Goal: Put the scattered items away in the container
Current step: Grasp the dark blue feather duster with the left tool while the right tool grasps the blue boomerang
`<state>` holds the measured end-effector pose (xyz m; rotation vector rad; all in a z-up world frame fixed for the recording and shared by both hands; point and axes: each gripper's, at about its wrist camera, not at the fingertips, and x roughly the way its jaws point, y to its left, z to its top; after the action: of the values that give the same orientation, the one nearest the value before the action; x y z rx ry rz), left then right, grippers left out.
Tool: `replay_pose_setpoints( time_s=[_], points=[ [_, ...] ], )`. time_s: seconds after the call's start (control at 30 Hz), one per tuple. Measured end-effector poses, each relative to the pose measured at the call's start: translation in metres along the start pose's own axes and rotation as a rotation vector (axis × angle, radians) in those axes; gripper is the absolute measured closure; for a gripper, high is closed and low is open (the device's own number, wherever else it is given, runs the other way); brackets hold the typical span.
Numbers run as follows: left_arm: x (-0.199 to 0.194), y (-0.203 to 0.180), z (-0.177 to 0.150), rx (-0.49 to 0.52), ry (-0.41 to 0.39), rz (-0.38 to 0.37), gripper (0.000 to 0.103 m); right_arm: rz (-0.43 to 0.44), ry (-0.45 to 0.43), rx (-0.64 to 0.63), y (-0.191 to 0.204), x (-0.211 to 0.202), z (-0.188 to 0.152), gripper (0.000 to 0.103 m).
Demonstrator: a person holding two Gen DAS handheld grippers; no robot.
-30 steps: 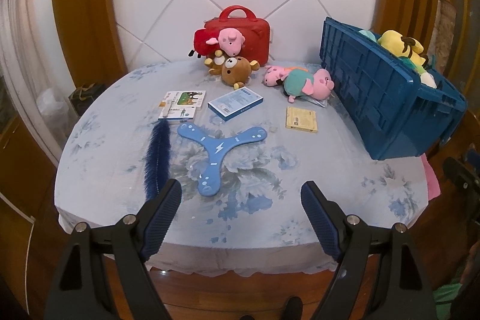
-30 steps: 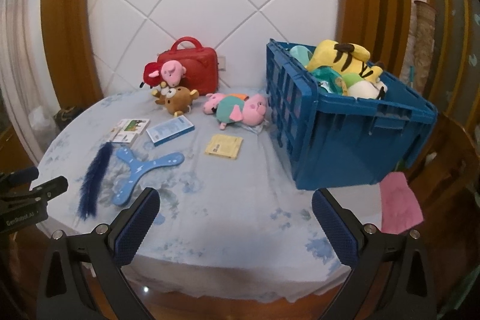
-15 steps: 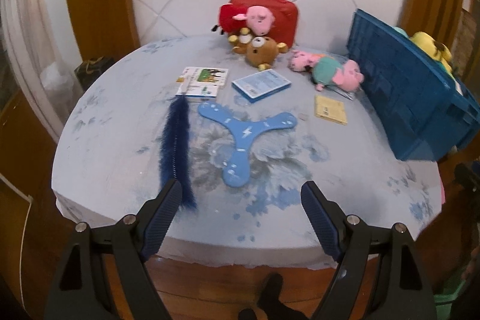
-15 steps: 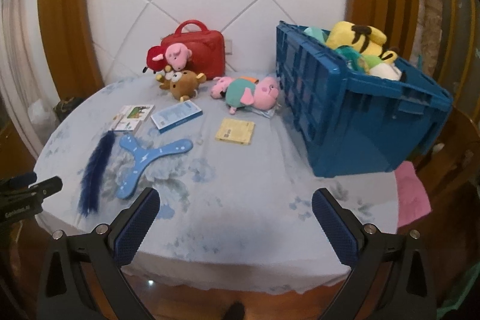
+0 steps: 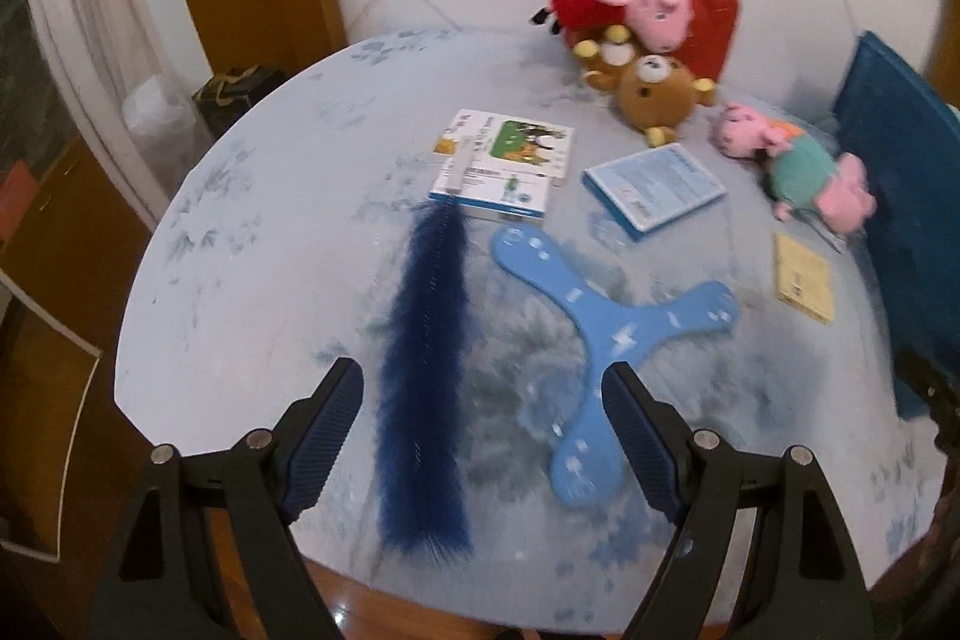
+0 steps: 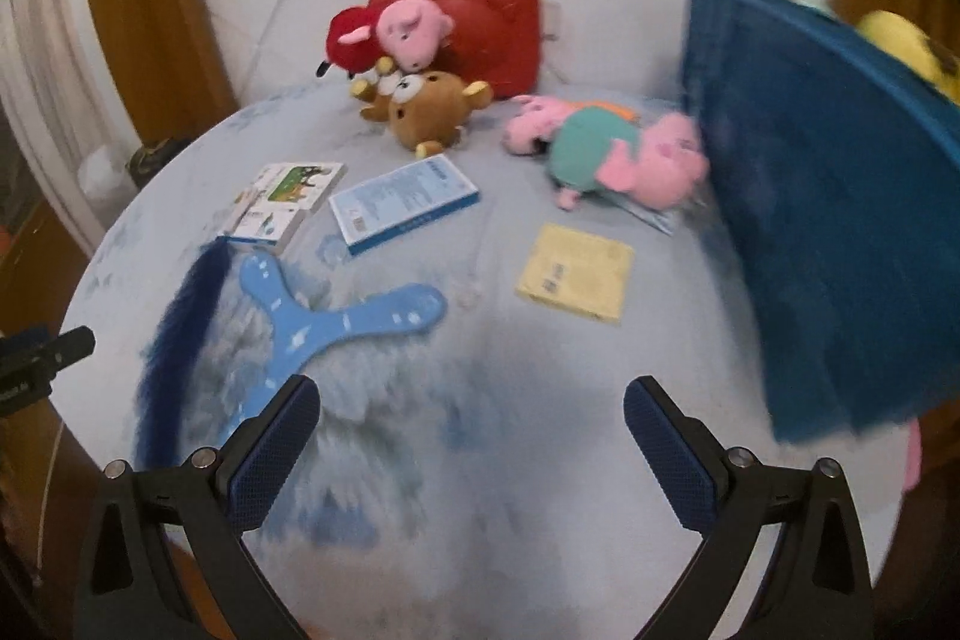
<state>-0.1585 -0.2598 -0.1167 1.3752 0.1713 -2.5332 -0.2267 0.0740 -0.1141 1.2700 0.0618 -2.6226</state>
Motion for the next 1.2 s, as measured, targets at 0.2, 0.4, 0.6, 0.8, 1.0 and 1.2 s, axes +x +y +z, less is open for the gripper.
replay_pose_setpoints(
  time_s=[0.2,0.4,0.6,0.8,1.0,1.2],
  points=[
    [0.035,0.034,0.022,-0.067,0.057,0.059,0.021,0.071,0.078,-0.065,0.031,0.057,0.039,0.0],
    [0.07,0.057,0.045,-0.041,0.089,0.046,0.021,0.082,0.111,-0.083,0.062,0.088,0.061,0.0],
    [0.124,0.067,0.061,0.059,0.158,-0.018,0.021,0.013,0.117,-0.02,0.085,0.109,0.07,0.001],
    [0.164,0.069,0.058,0.138,0.226,-0.074,0.021,-0.011,0.188,0.055,0.108,0.139,0.052,0.02],
    [0.178,0.065,0.025,0.165,0.264,-0.082,0.021,0.006,0.286,0.067,0.128,0.157,0.017,0.048],
    [0.174,0.065,-0.004,0.147,0.257,-0.087,0.021,0.038,0.308,0.068,0.14,0.151,-0.012,0.046]
  ],
)
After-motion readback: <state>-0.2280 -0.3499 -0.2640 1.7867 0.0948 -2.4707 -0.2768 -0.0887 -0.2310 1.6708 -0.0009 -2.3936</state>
